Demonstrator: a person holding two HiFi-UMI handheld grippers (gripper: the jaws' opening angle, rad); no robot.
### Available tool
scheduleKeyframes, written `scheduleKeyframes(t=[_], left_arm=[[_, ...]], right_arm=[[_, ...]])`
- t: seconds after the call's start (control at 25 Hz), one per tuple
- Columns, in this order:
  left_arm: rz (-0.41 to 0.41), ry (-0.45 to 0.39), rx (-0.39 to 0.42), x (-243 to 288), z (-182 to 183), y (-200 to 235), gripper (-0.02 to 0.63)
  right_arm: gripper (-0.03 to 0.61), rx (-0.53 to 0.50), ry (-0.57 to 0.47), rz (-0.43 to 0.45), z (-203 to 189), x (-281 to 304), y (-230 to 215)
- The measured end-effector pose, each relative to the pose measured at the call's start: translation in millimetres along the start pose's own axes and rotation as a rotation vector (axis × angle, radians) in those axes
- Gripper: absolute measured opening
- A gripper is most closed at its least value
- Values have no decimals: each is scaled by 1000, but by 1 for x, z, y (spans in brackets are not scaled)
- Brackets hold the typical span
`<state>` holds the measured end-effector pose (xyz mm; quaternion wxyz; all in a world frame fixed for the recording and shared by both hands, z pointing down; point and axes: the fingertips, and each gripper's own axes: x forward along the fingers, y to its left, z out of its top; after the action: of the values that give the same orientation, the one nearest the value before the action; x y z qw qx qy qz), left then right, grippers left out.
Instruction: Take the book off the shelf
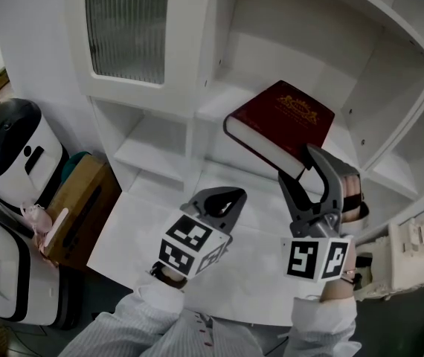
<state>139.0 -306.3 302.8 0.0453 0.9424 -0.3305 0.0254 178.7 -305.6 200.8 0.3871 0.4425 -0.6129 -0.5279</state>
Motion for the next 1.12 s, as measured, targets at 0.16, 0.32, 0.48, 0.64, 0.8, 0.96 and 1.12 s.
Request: scheduleKeyframes(t=[0.16,0.32,0.48,0.64,0.8,0.96,1.12], left_arm=[[6,1,-6,4,0,5,9],[13,0,-9,6,0,11,9],[22,-1,-12,6,0,16,9],[29,-4,-14,6,1,19,9],[27,-5,-14,5,2,19,9],[22,-9,-14,1,3,20,9],[16,-12,-9,-6,5,17,9]], right_arm=[[249,-29,0,-5,-4,10,1],[249,-53,-8,-18,-4,19,0],[247,-61,-10,-54,-4,22,-4],[244,-75,-1,-59,-6,23,-6],[235,-90,7,-60,-6,24,-5],[230,-103,8,-62,-2,22,-6],[227,-111,18,-62,3,15,-7]])
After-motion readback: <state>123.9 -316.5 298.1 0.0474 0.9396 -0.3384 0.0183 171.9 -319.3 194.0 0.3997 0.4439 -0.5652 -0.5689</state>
